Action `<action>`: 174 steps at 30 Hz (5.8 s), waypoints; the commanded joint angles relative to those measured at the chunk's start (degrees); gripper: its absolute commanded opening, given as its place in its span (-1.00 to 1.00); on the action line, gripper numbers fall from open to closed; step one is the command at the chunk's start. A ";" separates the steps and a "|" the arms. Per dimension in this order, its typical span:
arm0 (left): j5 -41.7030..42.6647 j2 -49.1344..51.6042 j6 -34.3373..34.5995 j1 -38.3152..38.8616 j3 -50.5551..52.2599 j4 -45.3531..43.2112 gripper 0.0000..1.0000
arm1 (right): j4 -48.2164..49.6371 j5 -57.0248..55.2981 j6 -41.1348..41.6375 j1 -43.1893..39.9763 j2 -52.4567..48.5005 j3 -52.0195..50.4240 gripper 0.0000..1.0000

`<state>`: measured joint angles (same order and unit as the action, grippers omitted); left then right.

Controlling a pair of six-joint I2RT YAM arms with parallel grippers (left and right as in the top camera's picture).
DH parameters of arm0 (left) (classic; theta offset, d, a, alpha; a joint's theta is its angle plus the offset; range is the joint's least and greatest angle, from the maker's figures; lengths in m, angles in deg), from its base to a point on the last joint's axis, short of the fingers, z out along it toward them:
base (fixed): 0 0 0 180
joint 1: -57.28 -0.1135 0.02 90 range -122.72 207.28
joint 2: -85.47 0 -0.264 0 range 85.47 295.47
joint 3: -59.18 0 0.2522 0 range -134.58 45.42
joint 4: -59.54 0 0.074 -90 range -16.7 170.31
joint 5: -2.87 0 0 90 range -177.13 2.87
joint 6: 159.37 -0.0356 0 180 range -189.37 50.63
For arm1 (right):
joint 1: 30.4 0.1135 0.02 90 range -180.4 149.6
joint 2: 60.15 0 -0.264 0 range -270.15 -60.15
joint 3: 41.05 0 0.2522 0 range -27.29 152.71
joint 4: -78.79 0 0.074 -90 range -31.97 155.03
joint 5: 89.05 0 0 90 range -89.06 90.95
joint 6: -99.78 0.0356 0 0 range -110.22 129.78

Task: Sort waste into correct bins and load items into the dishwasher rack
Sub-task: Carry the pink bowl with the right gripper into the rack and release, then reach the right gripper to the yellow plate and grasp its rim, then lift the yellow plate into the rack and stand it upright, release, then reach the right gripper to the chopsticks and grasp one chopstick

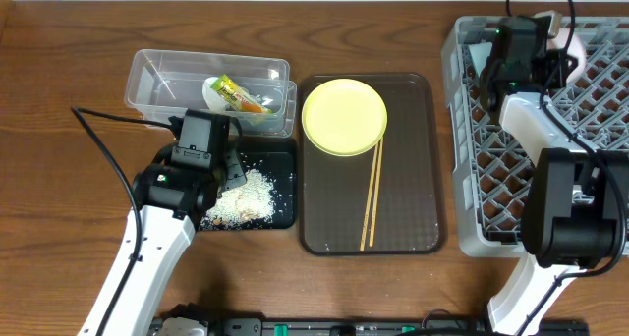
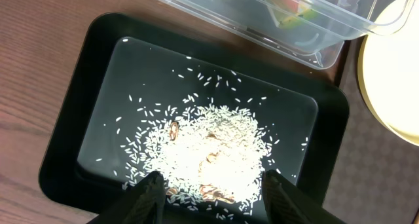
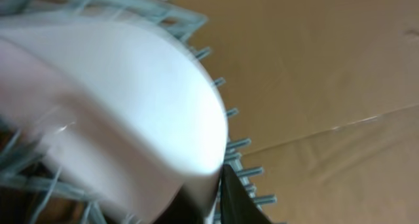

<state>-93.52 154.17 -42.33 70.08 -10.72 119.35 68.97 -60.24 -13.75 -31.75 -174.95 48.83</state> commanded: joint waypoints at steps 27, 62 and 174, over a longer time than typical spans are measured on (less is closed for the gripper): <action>-0.52 0.15 0.31 -0.24 0.35 -0.02 0.04 | -38.64 73.48 35.10 7.37 25.51 -1.25 0.08; -0.50 0.15 0.31 -0.24 0.37 -0.02 0.04 | -22.27 63.87 49.86 19.78 0.17 -1.31 -0.98; -0.50 0.15 0.31 -0.24 0.37 -0.02 0.04 | -43.39 57.11 58.23 30.77 12.90 -20.85 -0.82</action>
<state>-93.52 154.17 -42.33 70.08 -10.70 119.35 25.57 -2.37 43.25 -1.43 -160.63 28.37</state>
